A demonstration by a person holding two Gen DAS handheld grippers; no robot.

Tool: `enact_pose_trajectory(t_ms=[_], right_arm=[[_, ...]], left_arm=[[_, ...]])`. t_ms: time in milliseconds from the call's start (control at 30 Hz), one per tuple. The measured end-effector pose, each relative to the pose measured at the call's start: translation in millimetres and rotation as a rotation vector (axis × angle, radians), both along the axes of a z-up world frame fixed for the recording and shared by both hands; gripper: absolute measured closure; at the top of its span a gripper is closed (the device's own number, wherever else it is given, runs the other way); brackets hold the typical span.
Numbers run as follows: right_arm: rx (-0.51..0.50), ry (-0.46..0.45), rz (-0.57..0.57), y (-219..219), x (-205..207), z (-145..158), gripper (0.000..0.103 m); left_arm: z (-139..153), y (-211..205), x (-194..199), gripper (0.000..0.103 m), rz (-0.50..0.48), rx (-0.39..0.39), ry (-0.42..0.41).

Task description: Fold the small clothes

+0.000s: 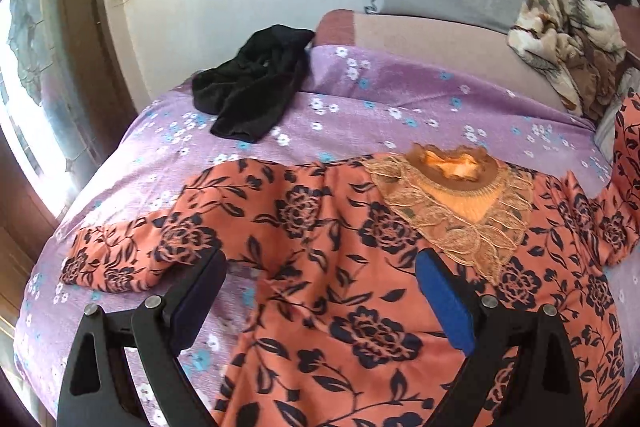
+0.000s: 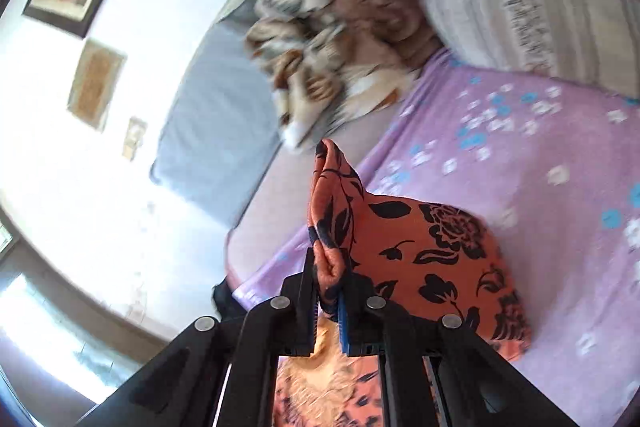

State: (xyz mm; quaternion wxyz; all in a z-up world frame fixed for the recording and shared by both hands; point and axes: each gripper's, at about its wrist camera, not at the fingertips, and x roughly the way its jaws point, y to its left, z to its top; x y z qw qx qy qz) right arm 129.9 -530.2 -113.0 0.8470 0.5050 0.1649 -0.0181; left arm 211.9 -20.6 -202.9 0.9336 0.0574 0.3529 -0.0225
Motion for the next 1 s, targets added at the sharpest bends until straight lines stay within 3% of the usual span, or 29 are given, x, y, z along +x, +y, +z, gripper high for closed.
enact_pose_trajectory(t_ms=[100, 233, 267, 300, 367, 433, 533, 667, 700, 733, 767, 800, 833, 967, 1000], right_arm=[[0.006, -0.068, 0.195, 80.6, 33.1, 5.4, 0.095], [0.080, -0.137, 0.444, 178.4, 65.1, -11.6, 0.091], [0.076, -0.137, 0.489, 197.4, 70.9, -15.2, 0.082], [0.066, -0.134, 0.527, 212.6, 74.4, -17.9, 0.052], [0.120, -0.146, 0.575, 225.5, 73.1, -25.7, 0.006], [0.177, -0.177, 0.531, 218.6, 63.0, -31.5, 0.006], [0.116, -0.113, 0.474, 197.4, 57.3, -33.0, 0.008], [-0.089, 0.061, 0.382, 174.5, 32.8, -30.3, 0.019], [-0.139, 0.098, 0.360, 169.8, 28.7, -33.9, 0.024], [-0.176, 0.125, 0.330, 160.0, 28.5, -41.7, 0.029], [-0.206, 0.157, 0.300, 152.7, 27.5, -49.5, 0.039], [-0.229, 0.203, 0.278, 145.5, 28.5, -57.5, 0.047], [-0.246, 0.249, 0.265, 139.5, 32.1, -67.4, 0.049], [-0.320, 0.383, 0.246, 123.2, 38.5, -99.7, 0.052], [-0.327, 0.419, 0.247, 121.0, 42.5, -106.8, 0.052]], left_arm=[[2.2, 23.6, 10.1, 0.008, 0.077, -0.001, -0.001], [1.6, 45.9, 18.8, 0.008, 0.138, -0.046, 0.023], [1.4, 48.8, 19.9, 0.008, 0.147, -0.050, 0.024], [0.5, 50.5, 20.5, 0.008, 0.153, -0.052, 0.025], [-1.9, 51.2, 21.3, 0.008, 0.148, -0.056, 0.034], [-4.2, 49.0, 22.0, 0.008, 0.133, -0.062, 0.045], [-8.3, 43.2, 24.4, 0.008, 0.080, -0.122, 0.075], [-17.6, 31.6, 25.8, 0.012, -0.023, -0.240, 0.089], [-21.6, 26.3, 26.8, 0.030, -0.058, -0.261, 0.103], [-26.9, 20.0, 29.0, 0.058, -0.097, -0.280, 0.134], [-33.7, 14.0, 31.7, 0.070, -0.134, -0.302, 0.175], [-40.5, 11.0, 34.4, 0.090, -0.161, -0.330, 0.211], [-45.6, 10.9, 36.3, 0.097, -0.166, -0.354, 0.232], [-46.4, 24.2, 42.9, 0.097, -0.101, -0.376, 0.219], [-46.5, 28.8, 45.7, 0.088, -0.079, -0.381, 0.220]])
